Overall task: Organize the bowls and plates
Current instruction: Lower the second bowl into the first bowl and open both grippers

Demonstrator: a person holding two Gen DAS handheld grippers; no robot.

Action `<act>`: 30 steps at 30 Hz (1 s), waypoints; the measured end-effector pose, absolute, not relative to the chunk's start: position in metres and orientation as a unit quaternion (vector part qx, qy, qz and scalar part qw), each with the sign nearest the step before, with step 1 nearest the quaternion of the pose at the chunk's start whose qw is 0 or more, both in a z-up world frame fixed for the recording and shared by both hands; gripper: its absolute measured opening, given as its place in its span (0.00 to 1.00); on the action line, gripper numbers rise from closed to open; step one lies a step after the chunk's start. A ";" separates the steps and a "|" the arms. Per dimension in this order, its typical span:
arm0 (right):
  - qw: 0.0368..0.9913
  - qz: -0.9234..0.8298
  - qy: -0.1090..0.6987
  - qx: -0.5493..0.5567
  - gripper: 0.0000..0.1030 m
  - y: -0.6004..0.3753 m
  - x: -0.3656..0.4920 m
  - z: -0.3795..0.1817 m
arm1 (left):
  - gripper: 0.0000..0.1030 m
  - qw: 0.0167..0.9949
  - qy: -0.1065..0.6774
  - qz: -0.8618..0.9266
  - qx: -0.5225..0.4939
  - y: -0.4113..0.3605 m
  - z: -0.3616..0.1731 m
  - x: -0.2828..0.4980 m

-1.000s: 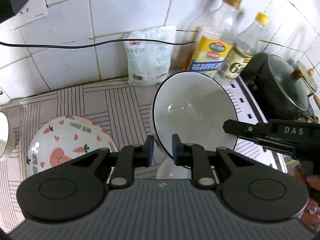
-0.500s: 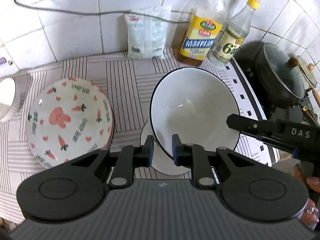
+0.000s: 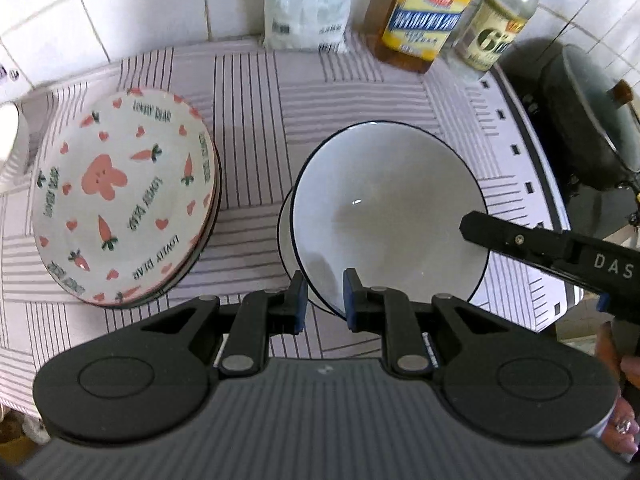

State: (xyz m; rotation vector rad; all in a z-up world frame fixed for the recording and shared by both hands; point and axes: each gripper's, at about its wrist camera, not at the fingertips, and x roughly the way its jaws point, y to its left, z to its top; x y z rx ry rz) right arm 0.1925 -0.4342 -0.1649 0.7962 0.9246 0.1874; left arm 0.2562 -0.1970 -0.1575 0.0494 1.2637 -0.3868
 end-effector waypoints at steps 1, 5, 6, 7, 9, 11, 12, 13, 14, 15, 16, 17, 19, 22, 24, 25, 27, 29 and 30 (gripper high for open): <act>0.817 0.089 0.435 0.368 0.15 -0.433 0.195 -0.165 | 0.17 0.785 0.593 -0.179 0.022 -0.197 -0.160 0.258; 0.824 0.095 0.440 0.344 0.15 -0.430 0.202 -0.165 | 0.17 0.771 0.613 -0.173 0.015 -0.197 -0.169 0.265; 0.826 0.096 0.443 0.335 0.15 -0.429 0.204 -0.165 | 0.17 0.767 0.618 -0.172 0.015 -0.198 -0.171 0.267; 0.828 0.097 0.445 0.327 0.15 -0.427 0.205 -0.164 | 0.17 0.764 0.622 -0.172 0.017 -0.198 -0.172 0.267; 0.836 0.099 0.448 0.301 0.15 -0.422 0.206 -0.162 | 0.18 0.756 0.631 -0.172 0.019 -0.199 -0.176 0.270; 0.844 0.102 0.454 0.267 0.15 -0.414 0.207 -0.161 | 0.18 0.748 0.642 -0.169 0.021 -0.200 -0.180 0.272; 0.847 0.102 0.457 0.252 0.15 -0.411 0.207 -0.161 | 0.18 0.744 0.647 -0.167 0.022 -0.201 -0.182 0.272; 0.850 0.102 0.459 0.238 0.15 -0.408 0.207 -0.162 | 0.19 0.743 0.648 -0.165 0.023 -0.201 -0.183 0.273; 0.853 0.101 0.460 0.223 0.15 -0.405 0.206 -0.162 | 0.20 0.742 0.649 -0.164 0.024 -0.201 -0.184 0.273; 0.857 0.100 0.460 0.209 0.15 -0.401 0.206 -0.163 | 0.20 0.742 0.650 -0.163 0.026 -0.202 -0.185 0.273; 0.861 0.099 0.459 0.196 0.15 -0.399 0.206 -0.164 | 0.20 0.742 0.650 -0.160 0.025 -0.203 -0.185 0.273; 0.864 0.097 0.459 0.183 0.15 -0.396 0.206 -0.164 | 0.20 0.743 0.650 -0.159 0.024 -0.203 -0.185 0.274; 0.870 0.097 0.461 0.148 0.15 -0.388 0.207 -0.166 | 0.22 0.743 0.650 -0.157 0.027 -0.204 -0.186 0.276; 0.879 0.091 0.457 0.101 0.15 -0.378 0.206 -0.165 | 0.23 0.746 0.645 -0.160 0.031 -0.205 -0.185 0.275; 0.881 0.089 0.456 0.091 0.16 -0.376 0.206 -0.165 | 0.23 0.747 0.644 -0.160 0.029 -0.207 -0.185 0.275; 0.880 0.090 0.457 0.092 0.17 -0.375 0.205 -0.164 | 0.23 0.747 0.644 -0.162 0.029 -0.206 -0.183 0.274; 0.881 0.093 0.454 0.092 0.18 -0.376 0.202 -0.161 | 0.26 0.753 0.636 -0.167 0.030 -0.204 -0.177 0.270; 0.885 0.094 0.447 0.088 0.18 -0.375 0.197 -0.157 | 0.27 0.757 0.629 -0.173 0.031 -0.200 -0.168 0.264; 0.887 0.096 0.444 0.085 0.18 -0.374 0.194 -0.154 | 0.29 0.759 0.626 -0.176 0.033 -0.198 -0.164 0.262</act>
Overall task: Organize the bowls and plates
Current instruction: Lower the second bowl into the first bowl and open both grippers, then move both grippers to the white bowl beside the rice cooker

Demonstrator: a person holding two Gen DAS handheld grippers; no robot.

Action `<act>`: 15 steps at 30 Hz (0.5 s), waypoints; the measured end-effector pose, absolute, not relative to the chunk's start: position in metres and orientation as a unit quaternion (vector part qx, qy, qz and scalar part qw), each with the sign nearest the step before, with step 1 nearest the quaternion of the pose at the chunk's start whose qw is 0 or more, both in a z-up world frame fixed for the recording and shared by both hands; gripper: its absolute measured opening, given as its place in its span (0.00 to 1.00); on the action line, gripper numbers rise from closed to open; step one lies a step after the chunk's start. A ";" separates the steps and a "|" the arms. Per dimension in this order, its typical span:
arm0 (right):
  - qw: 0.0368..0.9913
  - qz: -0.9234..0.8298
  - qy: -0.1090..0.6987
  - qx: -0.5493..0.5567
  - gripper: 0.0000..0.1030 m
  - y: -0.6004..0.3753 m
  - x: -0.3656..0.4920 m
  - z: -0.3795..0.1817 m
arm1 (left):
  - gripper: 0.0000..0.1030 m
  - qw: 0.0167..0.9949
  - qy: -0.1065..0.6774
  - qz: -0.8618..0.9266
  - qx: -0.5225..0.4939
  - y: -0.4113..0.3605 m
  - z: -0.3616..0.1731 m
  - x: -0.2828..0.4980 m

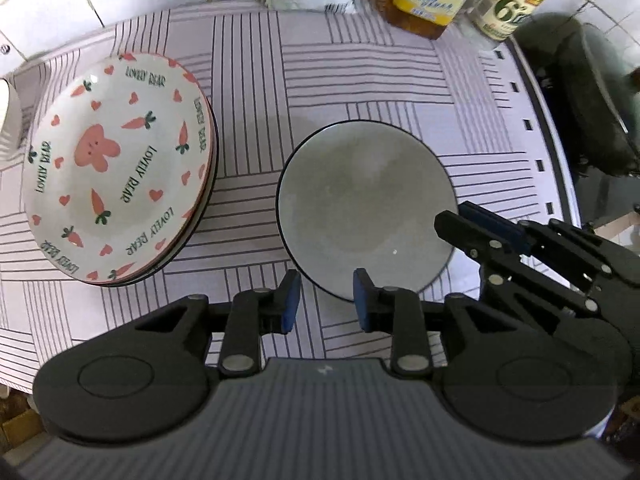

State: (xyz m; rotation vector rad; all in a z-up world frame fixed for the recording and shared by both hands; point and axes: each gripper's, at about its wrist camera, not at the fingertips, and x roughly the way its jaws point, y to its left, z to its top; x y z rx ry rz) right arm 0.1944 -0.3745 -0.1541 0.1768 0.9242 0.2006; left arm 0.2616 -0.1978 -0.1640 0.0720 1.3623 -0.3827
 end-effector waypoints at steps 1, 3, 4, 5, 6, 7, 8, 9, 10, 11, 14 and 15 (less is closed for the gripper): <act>0.888 0.099 0.442 0.083 0.18 -0.373 0.192 -0.152 | 0.30 0.762 0.623 -0.176 0.035 -0.196 -0.160 0.258; 0.890 0.101 0.438 0.078 0.18 -0.372 0.186 -0.147 | 0.34 0.768 0.615 -0.175 0.037 -0.193 -0.151 0.251; 0.891 0.103 0.436 0.075 0.19 -0.372 0.183 -0.144 | 0.35 0.771 0.611 -0.174 0.038 -0.192 -0.148 0.248; 0.892 0.105 0.433 0.070 0.21 -0.371 0.180 -0.141 | 0.36 0.774 0.607 -0.175 0.039 -0.190 -0.143 0.243; 0.894 0.106 0.431 0.064 0.25 -0.370 0.175 -0.138 | 0.37 0.776 0.604 -0.175 0.040 -0.188 -0.139 0.240; 0.895 0.107 0.428 0.058 0.28 -0.369 0.172 -0.134 | 0.37 0.778 0.602 -0.177 0.040 -0.186 -0.135 0.235; 0.897 0.108 0.426 0.051 0.32 -0.367 0.168 -0.131 | 0.38 0.780 0.599 -0.178 0.040 -0.184 -0.130 0.232; 0.899 0.109 0.422 0.044 0.35 -0.366 0.164 -0.127 | 0.39 0.781 0.596 -0.179 0.039 -0.181 -0.125 0.228; 0.900 0.112 0.419 0.039 0.36 -0.365 0.160 -0.123 | 0.40 0.783 0.594 -0.179 0.038 -0.178 -0.121 0.224; 0.901 0.114 0.416 0.034 0.38 -0.364 0.157 -0.119 | 0.40 0.785 0.592 -0.180 0.035 -0.175 -0.116 0.220; 0.905 0.119 0.408 0.027 0.46 -0.362 0.147 -0.109 | 0.42 0.790 0.585 -0.182 0.027 -0.167 -0.105 0.210; 0.906 0.118 0.406 0.023 0.48 -0.362 0.144 -0.106 | 0.42 0.791 0.583 -0.184 0.024 -0.163 -0.101 0.207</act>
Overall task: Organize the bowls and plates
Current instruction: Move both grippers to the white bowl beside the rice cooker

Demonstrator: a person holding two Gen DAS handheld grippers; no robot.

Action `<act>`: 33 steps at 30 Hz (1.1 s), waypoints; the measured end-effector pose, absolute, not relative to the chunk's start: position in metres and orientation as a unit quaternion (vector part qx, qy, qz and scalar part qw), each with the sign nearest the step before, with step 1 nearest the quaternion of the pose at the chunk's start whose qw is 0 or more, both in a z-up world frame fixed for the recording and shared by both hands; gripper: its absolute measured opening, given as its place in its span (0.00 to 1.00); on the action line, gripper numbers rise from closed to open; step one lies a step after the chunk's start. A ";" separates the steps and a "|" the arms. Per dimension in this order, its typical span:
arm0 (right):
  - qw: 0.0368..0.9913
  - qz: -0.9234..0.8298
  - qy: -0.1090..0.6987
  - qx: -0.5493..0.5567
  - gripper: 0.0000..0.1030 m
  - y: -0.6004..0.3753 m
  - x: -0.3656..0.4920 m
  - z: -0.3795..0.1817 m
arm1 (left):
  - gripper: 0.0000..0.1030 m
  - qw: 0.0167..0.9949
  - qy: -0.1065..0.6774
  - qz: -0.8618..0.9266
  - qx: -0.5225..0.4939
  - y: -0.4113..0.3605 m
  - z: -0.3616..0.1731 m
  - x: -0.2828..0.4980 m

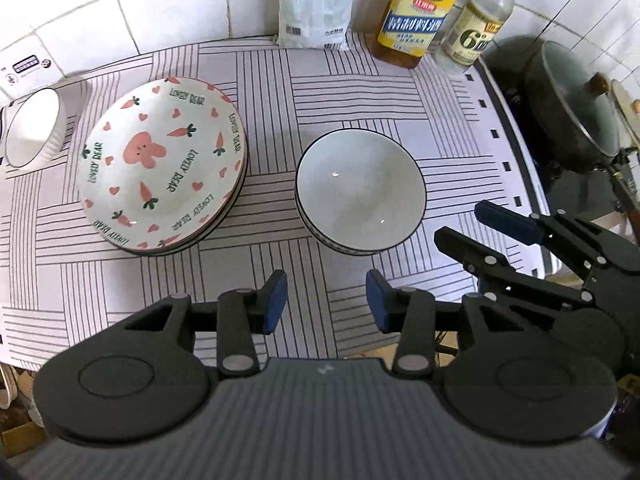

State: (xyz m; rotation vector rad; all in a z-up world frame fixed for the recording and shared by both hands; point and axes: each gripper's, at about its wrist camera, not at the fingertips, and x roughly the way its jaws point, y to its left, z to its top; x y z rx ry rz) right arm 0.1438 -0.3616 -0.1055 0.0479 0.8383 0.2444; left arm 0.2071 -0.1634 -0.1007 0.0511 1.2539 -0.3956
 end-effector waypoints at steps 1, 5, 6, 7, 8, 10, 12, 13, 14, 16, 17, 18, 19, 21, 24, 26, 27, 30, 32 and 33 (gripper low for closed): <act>0.907 0.118 0.404 0.019 0.50 -0.360 0.141 -0.102 | 0.43 0.793 0.580 -0.185 0.022 -0.161 -0.098 0.205; 0.907 0.122 0.402 0.011 0.68 -0.357 0.132 -0.089 | 0.47 0.802 0.567 -0.189 0.014 -0.145 -0.086 0.194; 0.907 0.125 0.403 0.009 0.71 -0.355 0.130 -0.087 | 0.47 0.803 0.564 -0.191 0.011 -0.139 -0.083 0.192; 0.906 0.126 0.403 0.006 0.71 -0.353 0.128 -0.085 | 0.48 0.804 0.562 -0.191 0.009 -0.135 -0.081 0.190; 0.905 0.125 0.406 0.004 0.71 -0.351 0.126 -0.083 | 0.49 0.806 0.560 -0.193 0.007 -0.130 -0.079 0.188; 0.903 0.123 0.413 0.000 0.72 -0.345 0.123 -0.080 | 0.51 0.808 0.554 -0.199 0.005 -0.118 -0.075 0.184; 0.902 0.121 0.415 -0.007 0.72 -0.338 0.119 -0.078 | 0.53 0.810 0.550 -0.203 0.004 -0.104 -0.073 0.181; 0.902 0.120 0.415 -0.010 0.72 -0.333 0.117 -0.077 | 0.53 0.810 0.549 -0.205 0.004 -0.097 -0.073 0.181; 0.901 0.121 0.416 -0.014 0.73 -0.328 0.116 -0.076 | 0.54 0.811 0.547 -0.206 0.002 -0.089 -0.072 0.179; 0.901 0.123 0.415 -0.018 0.73 -0.316 0.113 -0.073 | 0.56 0.812 0.544 -0.211 -0.004 -0.070 -0.070 0.180; 0.902 0.125 0.414 -0.018 0.73 -0.310 0.112 -0.071 | 0.57 0.813 0.542 -0.212 -0.006 -0.061 -0.069 0.181; 0.902 0.128 0.412 -0.017 0.73 -0.303 0.111 -0.069 | 0.59 0.814 0.540 -0.214 -0.007 -0.051 -0.068 0.182; 0.903 0.130 0.408 -0.015 0.73 -0.296 0.110 -0.066 | 0.59 0.815 0.538 -0.216 -0.007 -0.042 -0.067 0.183; 0.907 0.133 0.400 -0.009 0.73 -0.282 0.110 -0.061 | 0.62 0.819 0.530 -0.221 -0.004 -0.020 -0.063 0.186; 0.913 0.141 0.382 0.001 0.73 -0.257 0.113 -0.055 | 0.65 0.828 0.514 -0.225 0.005 0.013 -0.055 0.195; 0.918 0.150 0.368 0.003 0.73 -0.239 0.118 -0.051 | 0.67 0.835 0.503 -0.225 0.007 0.032 -0.052 0.202; 0.920 0.156 0.360 0.002 0.73 -0.228 0.122 -0.051 | 0.69 0.838 0.496 -0.226 0.006 0.046 -0.051 0.207; 0.928 0.166 0.333 0.006 0.73 -0.197 0.135 -0.051 | 0.70 0.846 0.484 -0.223 -0.001 0.080 -0.051 0.223; 0.934 0.171 0.314 0.015 0.73 -0.177 0.145 -0.052 | 0.71 0.852 0.478 -0.214 -0.004 0.104 -0.053 0.236; 0.936 0.171 0.308 0.019 0.73 -0.166 0.152 -0.054 | 0.71 0.854 0.476 -0.209 -0.006 0.115 -0.054 0.243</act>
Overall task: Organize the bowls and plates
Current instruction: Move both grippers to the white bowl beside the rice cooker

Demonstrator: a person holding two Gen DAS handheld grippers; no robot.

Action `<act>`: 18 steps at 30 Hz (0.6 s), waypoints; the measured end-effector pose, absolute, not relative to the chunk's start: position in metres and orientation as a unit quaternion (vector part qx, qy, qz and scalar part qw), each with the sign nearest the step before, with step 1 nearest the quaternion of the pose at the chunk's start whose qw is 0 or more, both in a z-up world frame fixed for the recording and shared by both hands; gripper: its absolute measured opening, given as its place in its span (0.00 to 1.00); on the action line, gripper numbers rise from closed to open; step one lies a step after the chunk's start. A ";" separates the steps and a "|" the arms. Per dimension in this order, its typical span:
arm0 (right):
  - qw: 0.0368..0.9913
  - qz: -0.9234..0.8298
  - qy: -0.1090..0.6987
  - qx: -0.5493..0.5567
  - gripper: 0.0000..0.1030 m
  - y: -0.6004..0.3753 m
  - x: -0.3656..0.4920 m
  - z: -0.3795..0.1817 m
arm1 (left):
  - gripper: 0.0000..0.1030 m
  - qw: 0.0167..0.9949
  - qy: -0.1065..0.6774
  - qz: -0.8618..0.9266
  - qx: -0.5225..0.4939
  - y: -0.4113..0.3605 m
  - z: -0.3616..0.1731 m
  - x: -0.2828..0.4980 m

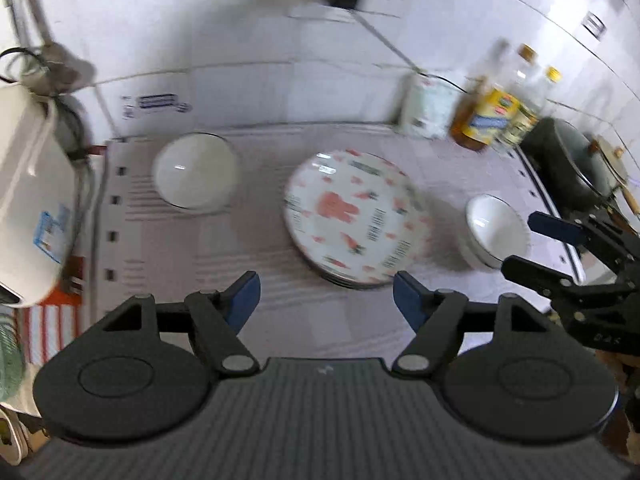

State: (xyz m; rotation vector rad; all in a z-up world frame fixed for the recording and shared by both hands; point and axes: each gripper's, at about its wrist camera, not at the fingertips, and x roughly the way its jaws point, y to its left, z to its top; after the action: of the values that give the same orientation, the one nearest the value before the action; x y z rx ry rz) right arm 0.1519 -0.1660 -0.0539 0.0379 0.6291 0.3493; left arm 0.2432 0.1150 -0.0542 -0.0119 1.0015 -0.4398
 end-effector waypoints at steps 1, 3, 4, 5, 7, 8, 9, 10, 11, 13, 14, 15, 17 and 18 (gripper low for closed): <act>0.937 0.171 0.303 0.019 0.73 -0.156 0.158 -0.055 | 0.71 0.856 0.475 -0.205 -0.007 0.124 -0.056 0.249; 0.938 0.180 0.296 0.015 0.73 -0.134 0.172 -0.058 | 0.71 0.858 0.475 -0.196 -0.009 0.141 -0.061 0.264; 0.937 0.184 0.297 0.012 0.73 -0.125 0.180 -0.059 | 0.71 0.859 0.474 -0.192 -0.009 0.149 -0.063 0.272; 0.936 0.186 0.297 0.007 0.73 -0.115 0.188 -0.061 | 0.71 0.860 0.474 -0.188 -0.009 0.155 -0.067 0.280; 0.934 0.194 0.298 0.004 0.73 -0.097 0.203 -0.066 | 0.71 0.862 0.475 -0.177 -0.007 0.168 -0.073 0.298; 0.933 0.197 0.301 0.003 0.73 -0.089 0.211 -0.069 | 0.71 0.862 0.477 -0.173 -0.008 0.173 -0.078 0.307; 0.931 0.201 0.303 -0.001 0.73 -0.081 0.219 -0.074 | 0.71 0.861 0.481 -0.165 -0.010 0.178 -0.082 0.317; 0.930 0.203 0.306 -0.007 0.73 -0.074 0.227 -0.077 | 0.71 0.861 0.482 -0.164 -0.013 0.180 -0.086 0.322; 0.929 0.206 0.308 -0.012 0.73 -0.067 0.234 -0.082 | 0.71 0.861 0.481 -0.163 -0.014 0.183 -0.090 0.330; 0.925 0.212 0.315 -0.020 0.73 -0.054 0.250 -0.094 | 0.71 0.861 0.485 -0.154 -0.016 0.188 -0.099 0.344; 0.923 0.212 0.321 -0.023 0.73 -0.047 0.256 -0.100 | 0.71 0.859 0.489 -0.151 -0.020 0.190 -0.105 0.352; 0.921 0.211 0.328 -0.026 0.73 -0.041 0.265 -0.107 | 0.71 0.857 0.495 -0.143 -0.023 0.192 -0.112 0.359; 0.918 0.210 0.336 -0.027 0.73 -0.032 0.277 -0.119 | 0.71 0.852 0.504 -0.138 -0.027 0.194 -0.126 0.373; 0.916 0.210 0.340 -0.027 0.73 -0.026 0.284 -0.124 | 0.71 0.849 0.511 -0.130 -0.028 0.195 -0.133 0.380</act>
State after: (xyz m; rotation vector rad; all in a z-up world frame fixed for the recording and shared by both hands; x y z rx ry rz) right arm 0.2835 -0.0264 -0.1236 -0.0565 0.6995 0.4315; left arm 0.3802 0.1949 -0.1331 -0.0589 1.0765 -0.2748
